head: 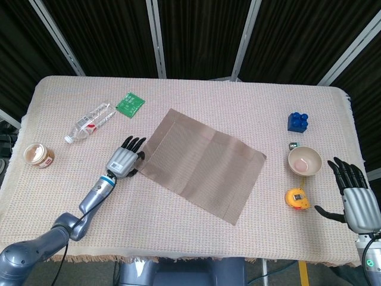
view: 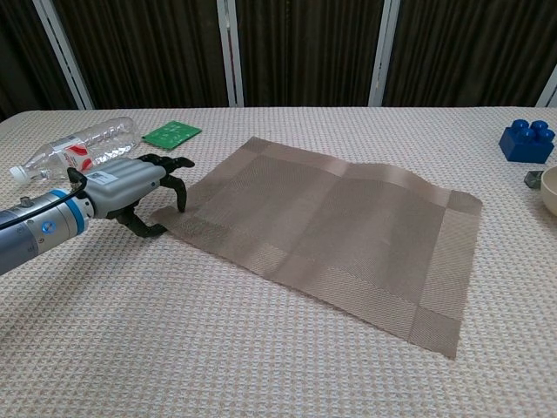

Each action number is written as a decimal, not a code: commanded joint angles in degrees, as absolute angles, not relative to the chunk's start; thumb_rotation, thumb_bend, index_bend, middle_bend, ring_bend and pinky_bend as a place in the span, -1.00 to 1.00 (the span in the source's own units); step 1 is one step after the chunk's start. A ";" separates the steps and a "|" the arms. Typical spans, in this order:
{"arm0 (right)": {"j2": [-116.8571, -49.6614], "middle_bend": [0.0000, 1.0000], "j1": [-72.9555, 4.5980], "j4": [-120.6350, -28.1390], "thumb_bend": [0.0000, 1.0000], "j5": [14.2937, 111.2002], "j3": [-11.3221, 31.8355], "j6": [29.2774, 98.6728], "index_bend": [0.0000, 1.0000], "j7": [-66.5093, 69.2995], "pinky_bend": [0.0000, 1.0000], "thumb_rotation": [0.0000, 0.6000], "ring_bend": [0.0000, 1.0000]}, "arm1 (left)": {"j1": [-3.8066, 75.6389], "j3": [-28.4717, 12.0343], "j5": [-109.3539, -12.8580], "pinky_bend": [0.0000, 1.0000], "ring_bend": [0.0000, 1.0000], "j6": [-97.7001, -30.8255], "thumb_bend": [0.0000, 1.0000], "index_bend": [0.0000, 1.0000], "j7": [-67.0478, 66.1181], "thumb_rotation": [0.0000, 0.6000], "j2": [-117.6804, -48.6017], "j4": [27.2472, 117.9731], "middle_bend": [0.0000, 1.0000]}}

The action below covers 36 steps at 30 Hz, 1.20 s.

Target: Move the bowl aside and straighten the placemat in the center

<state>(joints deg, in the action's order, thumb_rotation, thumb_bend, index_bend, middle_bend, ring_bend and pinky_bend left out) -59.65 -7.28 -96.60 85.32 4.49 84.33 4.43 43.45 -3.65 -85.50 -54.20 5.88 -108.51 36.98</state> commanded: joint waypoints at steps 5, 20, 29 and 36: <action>-59.46 -1.00 -7.19 -96.42 -1.00 85.50 4.57 84.28 -1.00 4.98 -1.00 1.00 -1.00 | 43.43 -3.36 -85.76 -1.00 -1.00 -54.64 -0.19 0.02 6.52 1.00 -108.88 37.07 -1.00; -59.28 -1.00 -6.94 -96.55 -1.00 86.47 4.47 84.54 -1.00 5.36 -1.00 1.00 -1.00 | 41.98 -2.57 -86.05 -1.00 -1.00 -56.43 0.12 0.26 6.87 1.00 -106.33 42.97 -1.00; -59.05 -1.00 -6.65 -97.07 -1.00 87.48 4.16 84.99 -1.00 5.34 -1.00 1.00 -1.00 | 38.85 -0.06 -87.14 -1.00 -1.00 -59.37 0.18 0.28 -0.64 1.00 -95.72 63.63 -1.00; -58.90 -1.00 -6.46 -97.97 -1.00 88.42 3.98 85.55 -1.00 4.91 -1.00 1.00 -1.00 | 37.21 2.49 -87.72 -1.00 -1.00 -59.38 0.18 0.31 -5.97 1.00 -88.18 77.85 -1.00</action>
